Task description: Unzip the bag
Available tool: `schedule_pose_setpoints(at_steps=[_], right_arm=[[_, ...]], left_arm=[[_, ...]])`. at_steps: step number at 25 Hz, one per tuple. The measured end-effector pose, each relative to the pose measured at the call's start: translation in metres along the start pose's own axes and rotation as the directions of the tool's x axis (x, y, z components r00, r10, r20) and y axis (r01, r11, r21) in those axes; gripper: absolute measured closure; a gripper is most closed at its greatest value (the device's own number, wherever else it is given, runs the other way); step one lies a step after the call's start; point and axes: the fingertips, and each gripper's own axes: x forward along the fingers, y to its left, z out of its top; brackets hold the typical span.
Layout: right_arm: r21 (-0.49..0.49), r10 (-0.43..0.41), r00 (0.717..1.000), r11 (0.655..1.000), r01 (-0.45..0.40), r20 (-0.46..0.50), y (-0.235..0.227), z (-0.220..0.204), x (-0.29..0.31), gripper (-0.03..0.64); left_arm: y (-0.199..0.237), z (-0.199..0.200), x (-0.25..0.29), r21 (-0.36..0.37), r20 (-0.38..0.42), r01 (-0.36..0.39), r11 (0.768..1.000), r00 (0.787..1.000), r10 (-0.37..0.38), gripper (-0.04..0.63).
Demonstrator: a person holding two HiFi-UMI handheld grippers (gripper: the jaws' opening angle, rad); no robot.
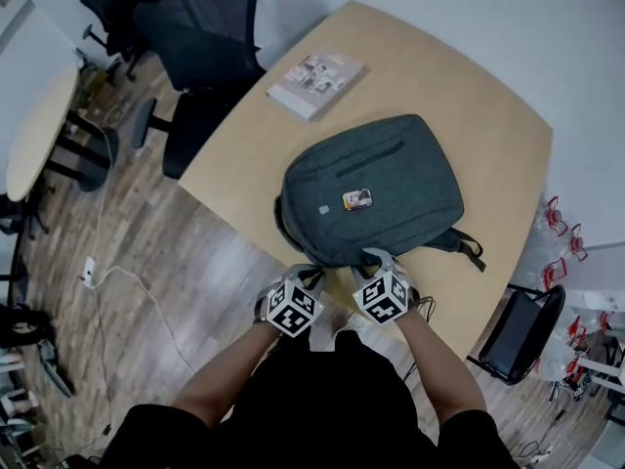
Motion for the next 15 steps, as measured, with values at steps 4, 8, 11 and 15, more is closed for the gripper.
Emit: schedule_pose_setpoints(at_steps=[4,8,11,15], right_arm=[[-0.027,0.004,1.000,1.000,-0.004,-0.003,0.015,0.017,0.011,0.488],[-0.072,0.002,1.000,0.997,-0.003,-0.006,0.021,0.023,0.014,0.477],[-0.168,0.028,0.999,0.985,-0.025,0.015,0.024,0.024,0.007,0.458],[-0.371,0.026,0.999,0.929,-0.011,0.037,0.016,0.015,-0.015,0.426]], left_arm=[[-0.003,0.000,0.004,-0.014,0.003,-0.001,1.000,1.000,0.001,0.560],[0.004,-0.004,0.006,-0.048,0.009,-0.014,0.999,1.000,0.014,0.568],[0.007,-0.005,0.007,-0.031,0.009,-0.017,0.999,1.000,0.018,0.569],[0.006,-0.005,0.007,-0.033,0.011,-0.016,0.999,1.000,0.016,0.569]])
